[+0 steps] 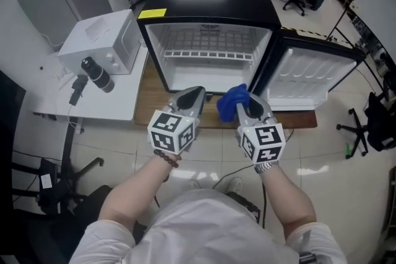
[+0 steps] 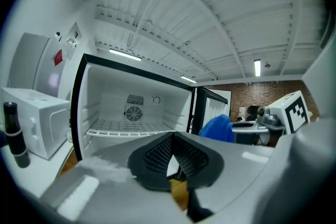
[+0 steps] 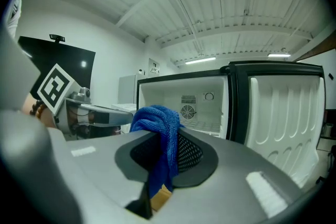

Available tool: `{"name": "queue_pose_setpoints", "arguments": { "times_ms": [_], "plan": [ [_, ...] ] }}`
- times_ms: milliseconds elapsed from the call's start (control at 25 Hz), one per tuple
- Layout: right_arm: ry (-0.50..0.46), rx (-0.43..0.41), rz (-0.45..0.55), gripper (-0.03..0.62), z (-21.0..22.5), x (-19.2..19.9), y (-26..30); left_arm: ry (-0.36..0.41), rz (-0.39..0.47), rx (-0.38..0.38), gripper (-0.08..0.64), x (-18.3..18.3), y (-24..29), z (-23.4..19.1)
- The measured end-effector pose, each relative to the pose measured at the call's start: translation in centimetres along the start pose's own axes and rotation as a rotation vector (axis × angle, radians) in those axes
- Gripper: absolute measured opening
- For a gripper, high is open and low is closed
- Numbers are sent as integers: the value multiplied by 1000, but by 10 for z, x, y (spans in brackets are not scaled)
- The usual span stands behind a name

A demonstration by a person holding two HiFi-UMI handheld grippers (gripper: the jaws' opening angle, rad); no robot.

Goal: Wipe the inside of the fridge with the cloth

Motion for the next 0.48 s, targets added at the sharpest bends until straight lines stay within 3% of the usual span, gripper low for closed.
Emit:
{"name": "queue_pose_setpoints", "arguments": {
  "times_ms": [200,480],
  "plan": [
    [-2,-9,2,49,-26,-4,-5,68,3,12,3,-5,-24,2],
    [-3,-56,11,49,-22,-10,-26,119,25,2,3,-13,-31,38]
  ]
}}
Point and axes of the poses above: the fingertips, and each gripper's own axes: y forward along the fingers, z to its right, x out of its underside, the point moved 7 cm from there along -y, backward along the fingers, and after that the axes turned 4 degrees about z, right-handed, at the moved point
